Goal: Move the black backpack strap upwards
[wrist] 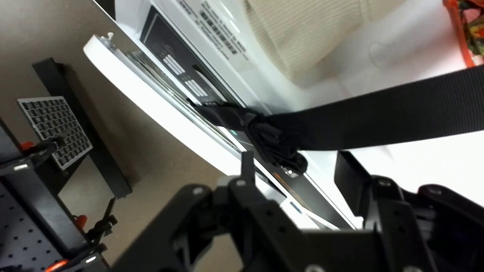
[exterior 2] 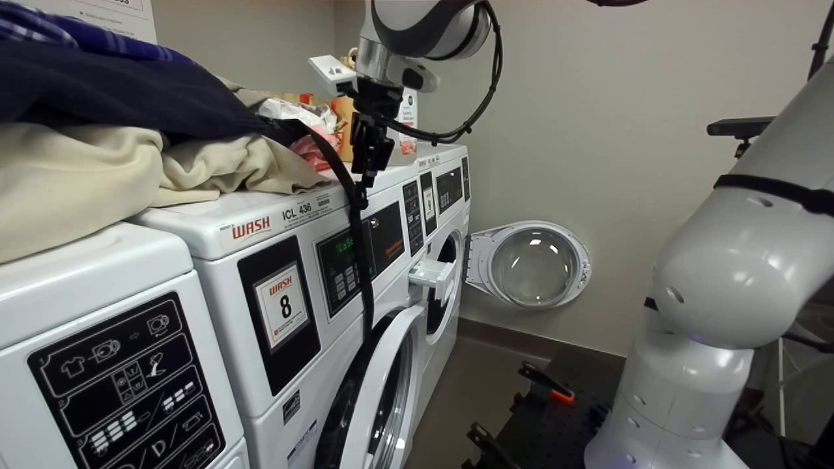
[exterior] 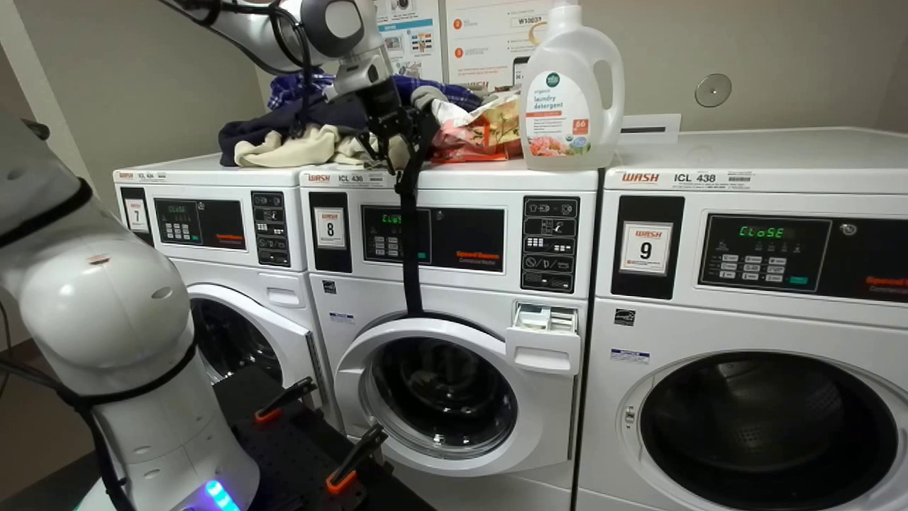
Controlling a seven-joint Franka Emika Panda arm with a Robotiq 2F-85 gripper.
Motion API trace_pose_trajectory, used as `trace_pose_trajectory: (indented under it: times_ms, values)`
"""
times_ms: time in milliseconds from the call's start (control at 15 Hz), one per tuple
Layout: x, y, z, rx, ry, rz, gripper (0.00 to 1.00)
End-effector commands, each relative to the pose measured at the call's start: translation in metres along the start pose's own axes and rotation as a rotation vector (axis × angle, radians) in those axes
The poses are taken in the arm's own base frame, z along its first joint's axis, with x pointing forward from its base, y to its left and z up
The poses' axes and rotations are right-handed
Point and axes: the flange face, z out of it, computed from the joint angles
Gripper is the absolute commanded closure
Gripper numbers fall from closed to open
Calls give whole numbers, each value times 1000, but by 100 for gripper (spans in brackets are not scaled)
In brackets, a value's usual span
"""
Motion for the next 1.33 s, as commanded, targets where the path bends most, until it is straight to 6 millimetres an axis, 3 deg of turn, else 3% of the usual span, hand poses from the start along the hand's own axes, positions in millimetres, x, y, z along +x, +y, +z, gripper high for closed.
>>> trace_pose_trajectory:
  times_ms: [0,267,667,867,1267]
  values:
    - [6,8,1,44,26,58,73]
    - [3,16,12,25,44,75,100]
    - [-2,19,15,17,52,74,97]
    - [-5,12,0,34,39,69,97]
    - [-16,-19,-68,143,-3,84,98]
